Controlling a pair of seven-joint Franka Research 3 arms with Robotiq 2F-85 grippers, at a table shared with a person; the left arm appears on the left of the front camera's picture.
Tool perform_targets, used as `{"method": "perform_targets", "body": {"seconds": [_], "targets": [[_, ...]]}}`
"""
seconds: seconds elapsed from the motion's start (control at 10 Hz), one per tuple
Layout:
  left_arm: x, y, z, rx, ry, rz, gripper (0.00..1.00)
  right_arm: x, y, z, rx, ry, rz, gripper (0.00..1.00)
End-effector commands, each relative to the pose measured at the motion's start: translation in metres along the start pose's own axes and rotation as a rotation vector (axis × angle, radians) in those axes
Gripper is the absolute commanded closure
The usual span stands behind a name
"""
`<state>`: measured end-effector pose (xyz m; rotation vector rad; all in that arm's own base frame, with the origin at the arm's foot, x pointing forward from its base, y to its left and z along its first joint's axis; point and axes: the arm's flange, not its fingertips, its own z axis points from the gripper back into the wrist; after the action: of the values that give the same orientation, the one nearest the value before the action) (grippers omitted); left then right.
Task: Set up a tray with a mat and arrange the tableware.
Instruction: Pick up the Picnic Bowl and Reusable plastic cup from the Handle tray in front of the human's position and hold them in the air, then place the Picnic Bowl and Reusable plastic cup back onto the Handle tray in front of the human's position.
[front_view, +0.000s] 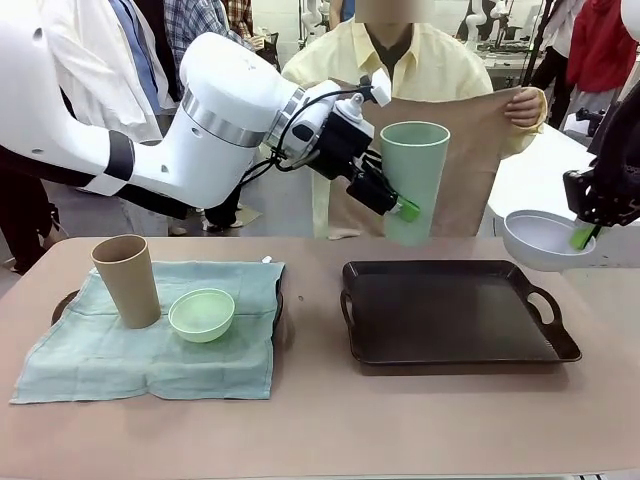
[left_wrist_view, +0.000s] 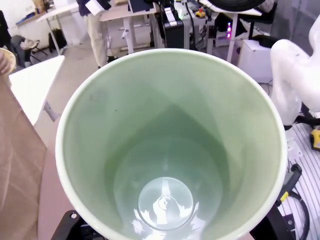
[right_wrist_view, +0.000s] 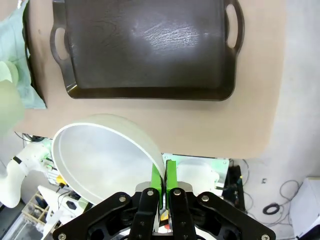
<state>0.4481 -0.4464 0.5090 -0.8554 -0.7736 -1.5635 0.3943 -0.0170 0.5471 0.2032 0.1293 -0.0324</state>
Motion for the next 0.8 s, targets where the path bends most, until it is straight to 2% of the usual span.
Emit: {"method": "perform_targets", "body": {"seconds": [0.0, 0.7], "targets": [[0.0038, 0.0029, 0.0018, -0.001, -0.007, -0.017, 0.22, -0.0001, -0.0014, -0.0032, 0.001, 0.002, -0.001, 1.0], [0.0038, 0.0029, 0.0018, -0.001, -0.007, -0.017, 0.22, -0.0001, -0.0014, -0.0032, 0.001, 0.002, -0.001, 1.0]]}}
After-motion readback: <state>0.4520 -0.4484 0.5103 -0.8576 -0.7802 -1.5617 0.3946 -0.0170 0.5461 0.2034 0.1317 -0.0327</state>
